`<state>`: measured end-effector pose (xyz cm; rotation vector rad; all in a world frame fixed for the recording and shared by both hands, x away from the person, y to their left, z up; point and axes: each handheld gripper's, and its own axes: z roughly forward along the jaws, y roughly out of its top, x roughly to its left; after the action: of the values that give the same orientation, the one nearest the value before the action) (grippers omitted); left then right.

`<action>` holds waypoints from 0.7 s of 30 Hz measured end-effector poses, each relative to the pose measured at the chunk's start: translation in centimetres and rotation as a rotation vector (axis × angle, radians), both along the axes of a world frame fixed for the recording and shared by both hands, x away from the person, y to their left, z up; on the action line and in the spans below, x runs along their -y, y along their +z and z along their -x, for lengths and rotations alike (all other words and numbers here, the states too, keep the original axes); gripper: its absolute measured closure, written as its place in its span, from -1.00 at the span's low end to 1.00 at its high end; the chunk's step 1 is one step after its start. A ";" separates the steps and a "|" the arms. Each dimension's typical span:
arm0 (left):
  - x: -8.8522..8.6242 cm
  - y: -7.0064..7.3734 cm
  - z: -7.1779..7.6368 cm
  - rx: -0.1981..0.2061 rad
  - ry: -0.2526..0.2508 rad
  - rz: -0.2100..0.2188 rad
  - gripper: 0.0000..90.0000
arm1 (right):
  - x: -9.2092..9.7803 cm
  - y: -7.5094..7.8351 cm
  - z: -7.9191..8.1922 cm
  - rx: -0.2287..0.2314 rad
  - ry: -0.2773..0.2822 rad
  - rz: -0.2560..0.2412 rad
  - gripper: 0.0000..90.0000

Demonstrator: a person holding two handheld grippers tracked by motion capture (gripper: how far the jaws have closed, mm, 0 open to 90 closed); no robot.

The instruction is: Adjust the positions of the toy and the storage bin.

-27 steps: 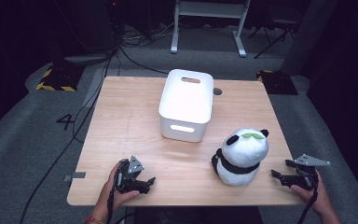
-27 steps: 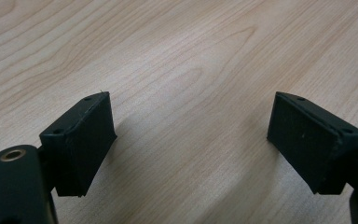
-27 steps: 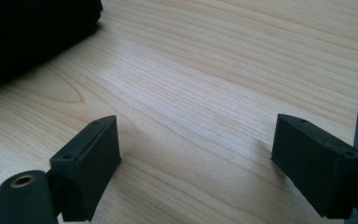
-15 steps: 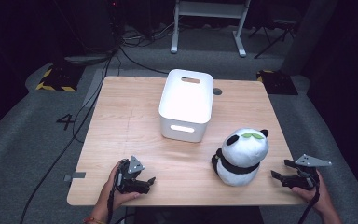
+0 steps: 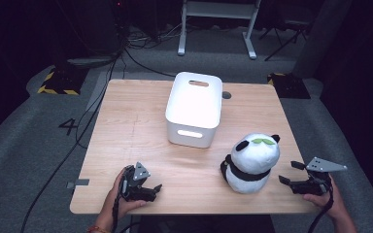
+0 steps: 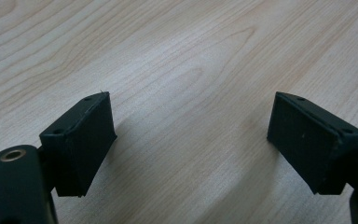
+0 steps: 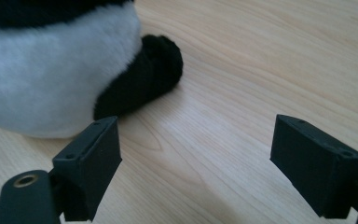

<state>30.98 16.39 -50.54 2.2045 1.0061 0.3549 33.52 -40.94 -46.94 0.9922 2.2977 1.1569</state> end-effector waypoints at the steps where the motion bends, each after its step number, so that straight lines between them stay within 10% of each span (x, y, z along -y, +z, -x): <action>1: 0.0 0.0 0.0 0.000 0.000 0.000 -0.67 | -0.2 0.2 0.1 -0.004 0.008 -0.009 -0.64; 21: 0.0 0.0 0.0 0.000 0.000 0.000 -0.67 | -5.0 2.4 0.4 0.016 0.164 0.006 -0.65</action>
<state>30.98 16.39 -50.54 2.2048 1.0061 0.3549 33.08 -35.95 -44.56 0.8008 2.4053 1.2157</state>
